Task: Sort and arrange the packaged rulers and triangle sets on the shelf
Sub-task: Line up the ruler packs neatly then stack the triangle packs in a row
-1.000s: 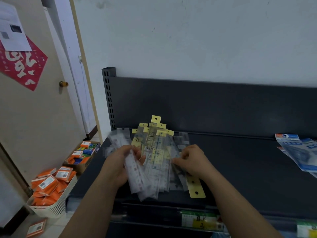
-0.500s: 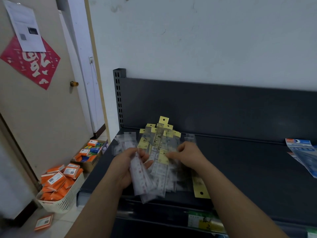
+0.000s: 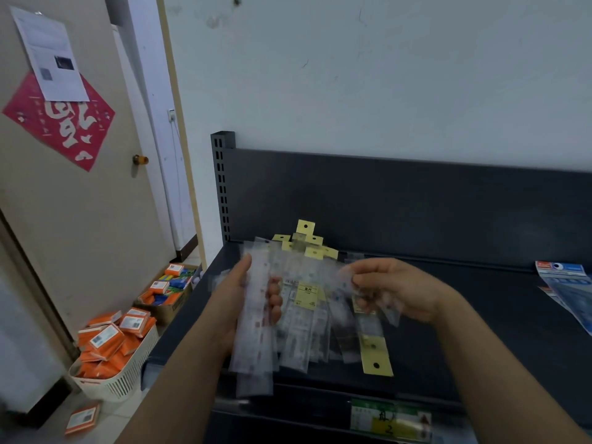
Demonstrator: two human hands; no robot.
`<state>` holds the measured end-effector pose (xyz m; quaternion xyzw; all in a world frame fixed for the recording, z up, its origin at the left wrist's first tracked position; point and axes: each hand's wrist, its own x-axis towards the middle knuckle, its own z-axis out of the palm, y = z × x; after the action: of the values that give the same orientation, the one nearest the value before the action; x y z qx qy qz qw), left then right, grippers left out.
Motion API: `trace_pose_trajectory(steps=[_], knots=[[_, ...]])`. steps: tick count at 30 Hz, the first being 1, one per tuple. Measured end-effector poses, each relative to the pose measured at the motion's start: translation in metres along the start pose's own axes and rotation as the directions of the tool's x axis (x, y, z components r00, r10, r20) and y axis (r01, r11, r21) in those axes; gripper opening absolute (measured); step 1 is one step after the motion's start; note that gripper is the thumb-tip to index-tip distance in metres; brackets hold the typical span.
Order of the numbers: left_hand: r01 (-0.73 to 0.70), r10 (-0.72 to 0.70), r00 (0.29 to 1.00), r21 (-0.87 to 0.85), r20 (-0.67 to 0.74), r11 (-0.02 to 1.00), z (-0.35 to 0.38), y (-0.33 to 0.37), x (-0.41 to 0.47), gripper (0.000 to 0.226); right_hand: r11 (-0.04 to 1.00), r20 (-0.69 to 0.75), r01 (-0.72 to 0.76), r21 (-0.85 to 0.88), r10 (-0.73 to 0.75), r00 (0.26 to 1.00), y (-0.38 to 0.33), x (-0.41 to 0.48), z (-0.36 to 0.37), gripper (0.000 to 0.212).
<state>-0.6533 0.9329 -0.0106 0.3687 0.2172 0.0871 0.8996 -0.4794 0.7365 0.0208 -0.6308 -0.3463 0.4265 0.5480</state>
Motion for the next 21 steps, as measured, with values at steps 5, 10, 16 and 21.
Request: trace_pose_trajectory(steps=[5, 10, 16, 21], knots=[[0.134, -0.162, 0.979, 0.203, 0.127, 0.97, 0.014, -0.006, -0.004, 0.047, 0.985, 0.026, 0.046, -0.167, -0.043, 0.999, -0.008, 0.003, 0.0, 0.03], [0.057, -0.114, 0.983, 0.35, 0.145, 0.935, 0.034, -0.025, -0.011, 0.037, 0.988, -0.059, 0.098, -0.123, -0.106, 0.993, -0.002, 0.024, 0.026, 0.035], [-0.018, 0.02, 1.0, 0.134, -0.015, 0.991, 0.021, -0.02, -0.004, 0.049, 0.661, -0.377, -0.256, -0.705, -0.044, 0.925, 0.02, 0.04, 0.002, 0.056], [-0.035, 0.038, 0.998, 0.053, -0.055, 0.998, 0.013, -0.026, -0.001, 0.045, 0.524, -0.365, -0.311, -0.793, 0.0, 0.931, 0.029, 0.047, 0.015, 0.053]])
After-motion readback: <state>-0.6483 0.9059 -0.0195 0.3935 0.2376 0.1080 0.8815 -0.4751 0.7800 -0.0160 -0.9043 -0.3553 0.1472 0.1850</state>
